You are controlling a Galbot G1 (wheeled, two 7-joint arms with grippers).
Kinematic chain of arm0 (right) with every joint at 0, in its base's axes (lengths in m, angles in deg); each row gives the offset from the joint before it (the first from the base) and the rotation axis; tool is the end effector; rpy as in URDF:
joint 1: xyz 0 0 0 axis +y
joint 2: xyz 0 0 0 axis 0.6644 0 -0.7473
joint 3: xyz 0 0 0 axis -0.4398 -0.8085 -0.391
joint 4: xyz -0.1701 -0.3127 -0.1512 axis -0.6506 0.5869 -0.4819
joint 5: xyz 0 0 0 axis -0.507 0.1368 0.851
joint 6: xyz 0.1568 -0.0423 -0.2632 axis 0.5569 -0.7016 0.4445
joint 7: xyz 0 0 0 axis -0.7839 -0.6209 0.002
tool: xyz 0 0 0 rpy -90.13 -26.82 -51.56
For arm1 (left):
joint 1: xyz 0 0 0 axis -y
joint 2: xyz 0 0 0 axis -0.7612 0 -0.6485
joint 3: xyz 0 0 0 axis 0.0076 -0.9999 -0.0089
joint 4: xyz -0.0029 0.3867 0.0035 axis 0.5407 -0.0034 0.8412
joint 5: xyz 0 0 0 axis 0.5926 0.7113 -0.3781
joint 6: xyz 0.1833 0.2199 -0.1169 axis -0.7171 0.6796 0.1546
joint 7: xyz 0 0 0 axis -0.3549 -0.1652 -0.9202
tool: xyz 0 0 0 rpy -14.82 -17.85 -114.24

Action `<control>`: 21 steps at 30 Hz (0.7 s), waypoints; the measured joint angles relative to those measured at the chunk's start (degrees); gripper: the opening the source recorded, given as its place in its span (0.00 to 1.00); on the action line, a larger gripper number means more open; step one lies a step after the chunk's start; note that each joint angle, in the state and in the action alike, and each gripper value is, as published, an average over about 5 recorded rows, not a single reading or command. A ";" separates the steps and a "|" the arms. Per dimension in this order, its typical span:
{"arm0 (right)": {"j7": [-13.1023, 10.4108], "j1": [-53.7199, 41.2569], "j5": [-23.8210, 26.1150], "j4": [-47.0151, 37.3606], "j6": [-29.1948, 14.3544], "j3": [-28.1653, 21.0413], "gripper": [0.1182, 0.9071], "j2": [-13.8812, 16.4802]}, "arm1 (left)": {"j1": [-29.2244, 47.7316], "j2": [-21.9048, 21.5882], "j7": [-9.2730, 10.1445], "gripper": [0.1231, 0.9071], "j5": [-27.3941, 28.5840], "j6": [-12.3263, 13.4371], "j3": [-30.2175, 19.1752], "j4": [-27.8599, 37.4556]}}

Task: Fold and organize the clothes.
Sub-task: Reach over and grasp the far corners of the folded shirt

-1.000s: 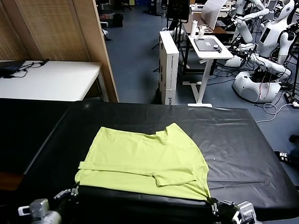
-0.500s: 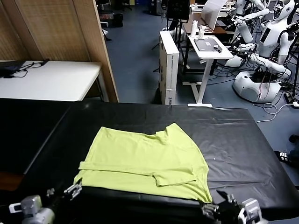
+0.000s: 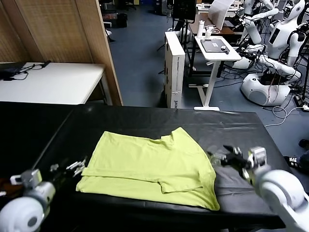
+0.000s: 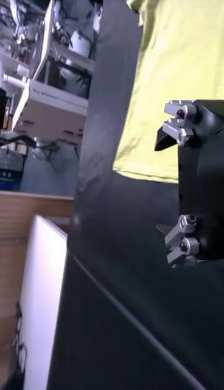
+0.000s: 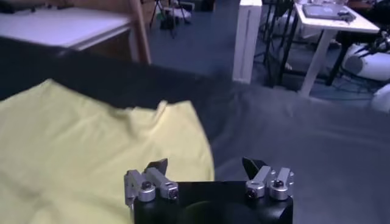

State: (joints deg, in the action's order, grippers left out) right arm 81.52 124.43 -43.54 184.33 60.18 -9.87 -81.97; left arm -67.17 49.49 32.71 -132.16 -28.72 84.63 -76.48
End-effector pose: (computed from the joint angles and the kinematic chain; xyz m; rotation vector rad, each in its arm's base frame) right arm 0.3176 -0.1545 -0.2244 0.3840 -2.5389 0.0492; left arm 0.1698 0.1868 -0.2357 0.0026 -2.6438 0.1811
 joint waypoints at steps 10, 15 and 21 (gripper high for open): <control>1.93 -10.20 0.20 -10.91 0.29 -9.10 1.00 -3.42 | 20.69 -0.88 -4.53 1.00 0.00 -2.95 -12.70 15.60; 2.09 -12.09 0.38 -12.80 0.32 -11.39 1.00 -4.13 | 28.75 0.40 -7.40 1.00 2.69 -3.24 -18.99 23.29; 2.33 -13.04 0.68 -13.89 0.33 -12.98 1.00 -4.75 | 35.15 2.06 -8.22 1.00 4.95 -3.00 -23.76 30.01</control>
State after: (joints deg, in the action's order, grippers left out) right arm 83.85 111.40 -42.85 170.44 60.51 -22.85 -86.72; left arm -32.02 51.56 24.48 -127.21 -31.72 60.87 -46.47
